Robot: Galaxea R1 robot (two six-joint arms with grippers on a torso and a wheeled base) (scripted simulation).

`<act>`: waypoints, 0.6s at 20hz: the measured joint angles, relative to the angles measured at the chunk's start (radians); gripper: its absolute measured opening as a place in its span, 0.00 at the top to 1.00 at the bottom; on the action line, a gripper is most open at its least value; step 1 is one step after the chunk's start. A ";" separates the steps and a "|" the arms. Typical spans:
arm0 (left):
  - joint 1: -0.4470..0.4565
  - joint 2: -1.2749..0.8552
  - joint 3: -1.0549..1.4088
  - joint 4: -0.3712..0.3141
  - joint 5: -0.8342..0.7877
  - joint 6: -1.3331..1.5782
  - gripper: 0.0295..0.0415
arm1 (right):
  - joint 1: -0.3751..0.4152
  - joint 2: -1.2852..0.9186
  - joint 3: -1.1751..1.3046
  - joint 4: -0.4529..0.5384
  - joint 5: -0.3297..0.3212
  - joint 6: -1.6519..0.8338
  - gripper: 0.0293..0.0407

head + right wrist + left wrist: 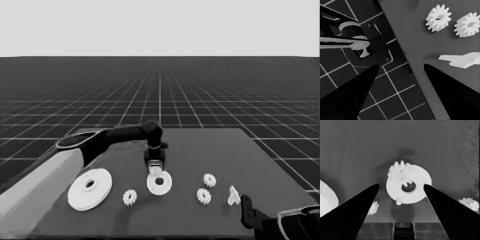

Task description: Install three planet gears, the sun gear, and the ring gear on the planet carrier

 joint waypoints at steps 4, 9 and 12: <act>-0.048 -0.006 0.021 -0.043 0.018 -0.012 0.25 | 0.000 0.000 0.000 0.000 0.000 0.000 0.19; -0.037 -0.220 0.446 -0.018 0.045 -0.228 0.25 | 0.000 0.000 0.000 0.000 0.000 0.000 0.19; -0.008 -0.440 0.774 0.009 0.067 -0.331 0.25 | 0.000 0.000 0.000 0.000 0.000 0.000 0.19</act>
